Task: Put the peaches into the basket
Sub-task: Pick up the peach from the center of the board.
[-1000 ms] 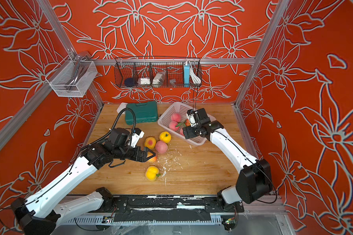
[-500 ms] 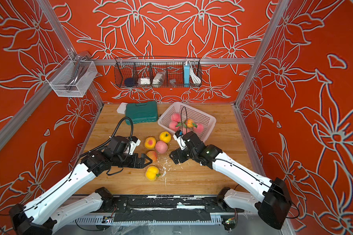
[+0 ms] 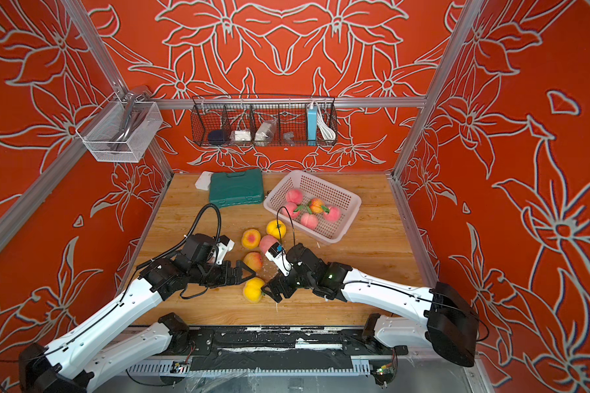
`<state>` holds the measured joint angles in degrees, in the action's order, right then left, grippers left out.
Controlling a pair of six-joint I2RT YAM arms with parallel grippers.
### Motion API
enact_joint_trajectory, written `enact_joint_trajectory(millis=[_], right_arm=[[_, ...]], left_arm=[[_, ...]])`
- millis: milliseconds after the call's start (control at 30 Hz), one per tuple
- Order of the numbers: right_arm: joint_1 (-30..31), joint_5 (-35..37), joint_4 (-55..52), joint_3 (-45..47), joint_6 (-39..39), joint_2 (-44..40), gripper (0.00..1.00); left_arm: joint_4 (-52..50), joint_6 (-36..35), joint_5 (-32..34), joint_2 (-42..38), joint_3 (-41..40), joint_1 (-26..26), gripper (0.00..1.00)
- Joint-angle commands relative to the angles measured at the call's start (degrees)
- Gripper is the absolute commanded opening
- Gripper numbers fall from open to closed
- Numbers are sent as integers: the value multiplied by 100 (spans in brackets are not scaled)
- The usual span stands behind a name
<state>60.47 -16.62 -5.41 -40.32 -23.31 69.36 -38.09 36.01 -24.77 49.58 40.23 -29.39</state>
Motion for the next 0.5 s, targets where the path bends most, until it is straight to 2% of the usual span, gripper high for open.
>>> enact_joint_trajectory(millis=[0, 200, 467], right_arm=[[69, -73, 760, 138, -116, 237, 94], [305, 10, 1036, -43, -144, 882, 93], [482, 268, 1220, -146, -297, 1538, 93]], left_arm=[[-204, 116, -179, -176, -46, 199, 99], [-384, 191, -331, -203, -160, 489, 99], [-172, 512, -368, -249, -501, 574, 99]])
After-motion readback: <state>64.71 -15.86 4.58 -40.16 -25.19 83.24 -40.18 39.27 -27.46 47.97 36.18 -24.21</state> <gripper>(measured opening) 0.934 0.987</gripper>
